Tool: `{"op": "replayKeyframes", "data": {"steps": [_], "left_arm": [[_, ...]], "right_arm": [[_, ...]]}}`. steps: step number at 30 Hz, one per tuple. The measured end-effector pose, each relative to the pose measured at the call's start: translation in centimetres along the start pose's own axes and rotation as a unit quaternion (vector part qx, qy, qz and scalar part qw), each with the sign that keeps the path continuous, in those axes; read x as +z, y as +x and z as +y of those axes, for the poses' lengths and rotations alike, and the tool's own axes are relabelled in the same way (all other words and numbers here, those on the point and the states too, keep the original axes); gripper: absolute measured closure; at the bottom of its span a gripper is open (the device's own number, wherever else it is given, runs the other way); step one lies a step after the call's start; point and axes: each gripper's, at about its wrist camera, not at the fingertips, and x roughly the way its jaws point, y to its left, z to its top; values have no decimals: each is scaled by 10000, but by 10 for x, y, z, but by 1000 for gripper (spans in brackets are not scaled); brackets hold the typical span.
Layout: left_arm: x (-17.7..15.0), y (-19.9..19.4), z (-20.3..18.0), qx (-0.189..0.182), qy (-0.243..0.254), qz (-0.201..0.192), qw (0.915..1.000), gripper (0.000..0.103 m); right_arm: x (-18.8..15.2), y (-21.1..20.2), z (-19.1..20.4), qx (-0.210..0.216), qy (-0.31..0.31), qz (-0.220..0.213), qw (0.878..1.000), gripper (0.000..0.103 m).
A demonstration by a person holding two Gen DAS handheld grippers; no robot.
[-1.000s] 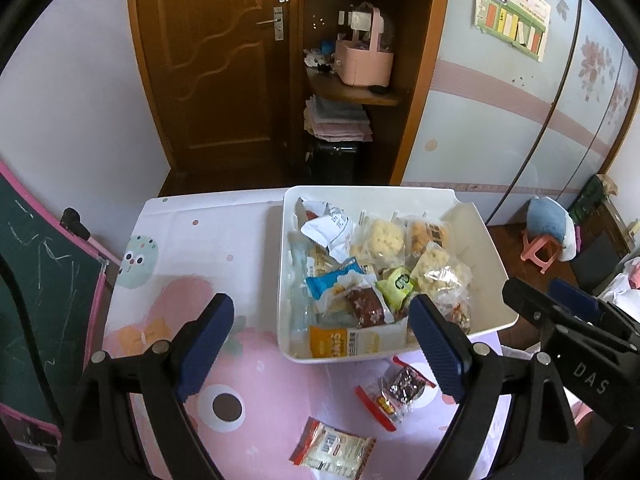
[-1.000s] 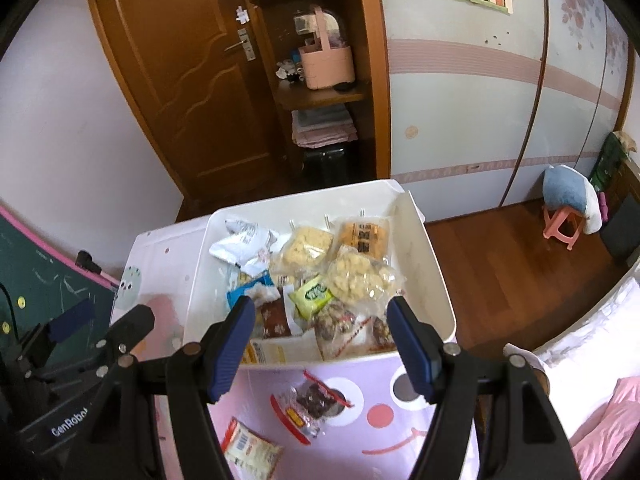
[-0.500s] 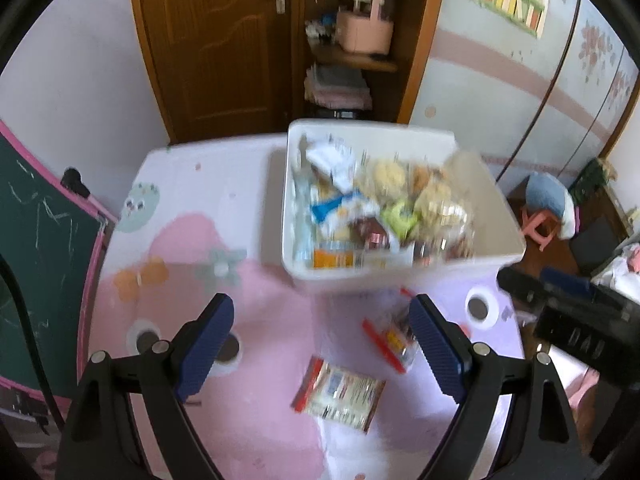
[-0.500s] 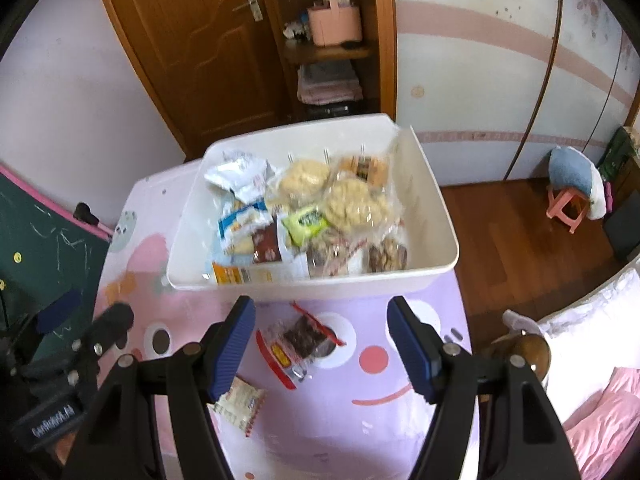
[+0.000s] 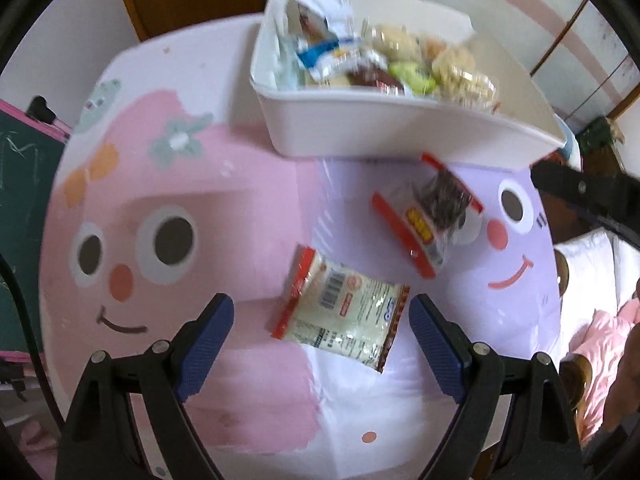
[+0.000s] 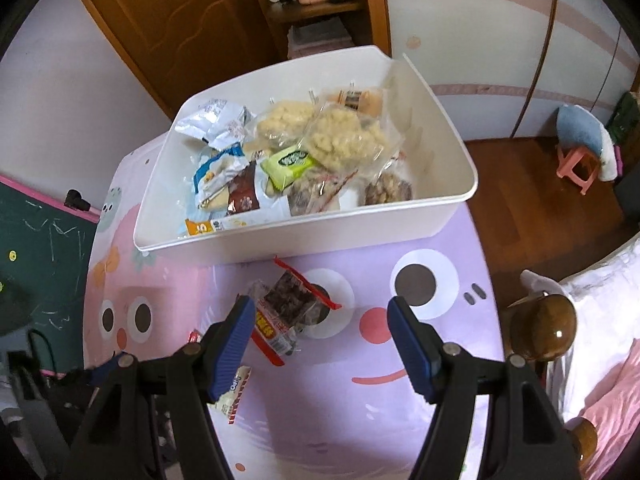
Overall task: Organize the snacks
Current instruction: 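Grasp the white barcode packet with the left tool while the right tool grasps the red-edged dark packet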
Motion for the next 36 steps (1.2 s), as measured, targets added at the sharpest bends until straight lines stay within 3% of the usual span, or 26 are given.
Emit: {"op": "replayKeyframes", "data": {"steps": [8, 14, 25, 28, 31, 32, 33, 36], "left_arm": [[-15, 38, -10, 1, 117, 381, 9992, 14], [-20, 51, -12, -32, 87, 341, 9994, 14], [-23, 58, -19, -33, 214, 259, 9994, 14], [-25, 56, -26, 1, 322, 196, 9993, 23], [-26, 55, -28, 76, 377, 138, 9992, 35], [-26, 53, -34, 172, 408, 98, 9990, 44], [-26, 53, -35, 178, 442, 81, 9988, 45], [-23, 54, -30, 159, 457, 35, 9988, 50]], "right_arm": [[-2, 37, 8, 61, -467, 123, 9988, 25], [-1, 67, 23, -20, -944, 239, 9952, 20], [-10, 107, 53, -193, -1806, 581, 9817, 19], [-13, 112, 57, -194, -1876, 671, 9798, 20], [-16, 115, 58, -199, -1879, 704, 9795, 23], [-16, 116, 59, -184, -1894, 696, 9793, 25], [-16, 116, 60, -164, -1904, 692, 9791, 26], [-14, 116, 62, -47, -1938, 655, 9788, 39]]}}
